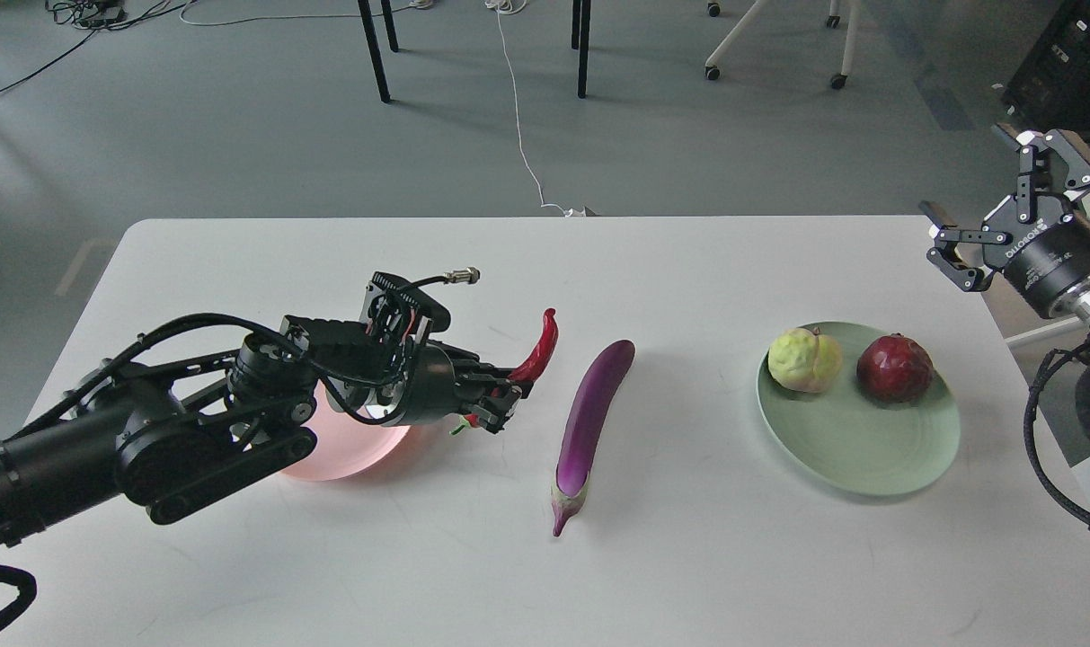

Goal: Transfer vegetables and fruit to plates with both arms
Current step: 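Grasp the red chili pepper with the left gripper and lift it, then lower the chili onto the pink plate and open the left gripper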

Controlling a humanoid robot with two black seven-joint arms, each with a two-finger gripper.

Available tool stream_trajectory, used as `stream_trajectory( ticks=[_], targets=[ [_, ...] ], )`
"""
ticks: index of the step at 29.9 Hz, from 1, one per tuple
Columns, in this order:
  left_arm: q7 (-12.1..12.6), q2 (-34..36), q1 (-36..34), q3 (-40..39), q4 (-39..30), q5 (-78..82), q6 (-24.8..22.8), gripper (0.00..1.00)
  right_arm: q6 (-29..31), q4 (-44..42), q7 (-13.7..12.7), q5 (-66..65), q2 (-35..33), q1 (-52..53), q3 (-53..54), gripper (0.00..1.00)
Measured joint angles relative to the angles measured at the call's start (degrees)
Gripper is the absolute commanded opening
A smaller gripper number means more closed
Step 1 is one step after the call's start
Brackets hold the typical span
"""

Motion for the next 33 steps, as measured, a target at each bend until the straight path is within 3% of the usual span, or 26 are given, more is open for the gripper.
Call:
stream_trajectory(
  ticks=[7, 14, 18, 22, 26, 33],
  targets=[
    [-0.8, 14.9, 1.6, -2.1, -1.6, -11.8, 0.0, 0.07, 0.0, 0.1, 0.0, -0.1, 0.3, -0.2, -0.1, 0.99],
    [-1.1, 24.6, 11.1, -1.5, -4.8, -13.6, 4.9, 0.13, 0.0, -0.1, 0.0, -0.4, 0.6, -0.2, -0.2, 0.99],
    [-1.1, 25.3, 12.7, -1.4, -4.9, -13.6, 5.8, 0.33, 0.0, -0.1, 0.0, -0.5, 0.7, -0.2, -0.1, 0.99],
    [-1.1, 25.4, 12.9, -1.7, -4.6, -13.7, 5.9, 0.65, 0.0, -0.1, 0.0, -0.5, 1.3, -0.2, -0.1, 0.99],
    [-1.1, 25.4, 12.9, -2.0, -4.6, -13.7, 6.0, 0.77, 0.0, -0.2, 0.0, -0.5, 1.3, -0.2, -0.1, 0.99],
    [-0.3, 25.4, 12.1, -3.7, -6.9, -14.3, 6.7, 0.83, 0.0, -0.2, 0.0, -0.5, 1.3, -0.1, -0.1, 0.99]
  ],
)
